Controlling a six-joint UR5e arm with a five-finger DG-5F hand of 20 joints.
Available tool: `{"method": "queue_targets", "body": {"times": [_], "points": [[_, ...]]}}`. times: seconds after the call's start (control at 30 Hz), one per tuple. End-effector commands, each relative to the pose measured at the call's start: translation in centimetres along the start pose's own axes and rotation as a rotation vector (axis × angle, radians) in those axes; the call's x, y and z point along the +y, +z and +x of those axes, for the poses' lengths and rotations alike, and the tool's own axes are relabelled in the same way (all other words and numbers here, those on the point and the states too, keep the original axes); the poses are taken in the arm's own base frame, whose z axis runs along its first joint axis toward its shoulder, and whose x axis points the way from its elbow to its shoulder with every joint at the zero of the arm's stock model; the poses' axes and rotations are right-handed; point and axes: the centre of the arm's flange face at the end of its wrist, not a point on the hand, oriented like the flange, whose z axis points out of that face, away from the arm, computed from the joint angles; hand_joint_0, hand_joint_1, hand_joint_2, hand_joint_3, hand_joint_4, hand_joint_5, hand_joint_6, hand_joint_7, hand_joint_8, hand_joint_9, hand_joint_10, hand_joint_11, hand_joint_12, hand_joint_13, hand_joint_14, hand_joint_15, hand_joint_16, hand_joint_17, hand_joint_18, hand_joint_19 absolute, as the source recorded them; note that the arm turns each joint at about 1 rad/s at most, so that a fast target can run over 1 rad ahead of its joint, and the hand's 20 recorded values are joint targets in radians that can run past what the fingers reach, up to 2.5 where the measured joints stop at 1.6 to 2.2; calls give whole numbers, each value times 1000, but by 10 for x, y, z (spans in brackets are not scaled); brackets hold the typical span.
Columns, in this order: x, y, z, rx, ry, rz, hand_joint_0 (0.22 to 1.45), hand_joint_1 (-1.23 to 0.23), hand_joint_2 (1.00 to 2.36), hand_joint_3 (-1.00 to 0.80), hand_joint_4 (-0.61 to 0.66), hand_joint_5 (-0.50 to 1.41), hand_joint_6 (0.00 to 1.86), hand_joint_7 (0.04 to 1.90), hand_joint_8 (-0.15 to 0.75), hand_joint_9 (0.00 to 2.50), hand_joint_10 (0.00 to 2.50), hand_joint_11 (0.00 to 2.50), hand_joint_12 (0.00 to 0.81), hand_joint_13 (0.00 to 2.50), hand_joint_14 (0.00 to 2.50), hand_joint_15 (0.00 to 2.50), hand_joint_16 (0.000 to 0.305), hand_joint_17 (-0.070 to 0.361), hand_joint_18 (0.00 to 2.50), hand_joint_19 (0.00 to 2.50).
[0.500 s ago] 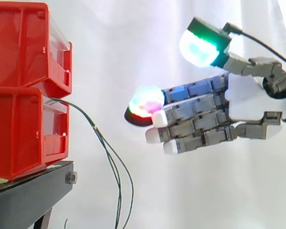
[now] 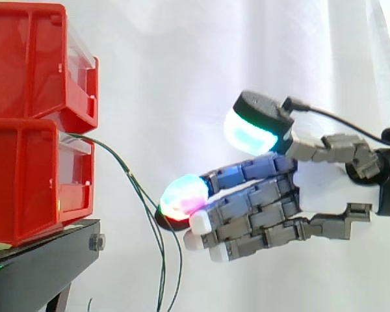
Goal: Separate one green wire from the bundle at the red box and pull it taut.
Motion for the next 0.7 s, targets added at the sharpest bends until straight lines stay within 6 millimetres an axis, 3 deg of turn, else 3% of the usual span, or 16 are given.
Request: {"method": "queue_targets", "body": {"times": [0.0,0.1,0.27,0.67], "points": [[-18,1,2,-32,-56,27,531,-606,1003,-467,252,-154,503,780,254,634,12,292,341,506,5,138,54,122,425,180],[-32,5,13,-33,-55,9,532,-606,1003,-466,253,-153,502,778,254,644,10,305,342,511,5,142,54,123,429,187],[-35,10,28,-33,-44,-33,532,-604,1004,-462,257,-151,502,781,254,651,10,312,343,519,6,147,55,123,434,197],[-25,13,48,-15,-52,-71,534,-596,1003,-460,260,-150,502,784,254,668,11,338,344,535,6,164,55,123,445,219]]}}
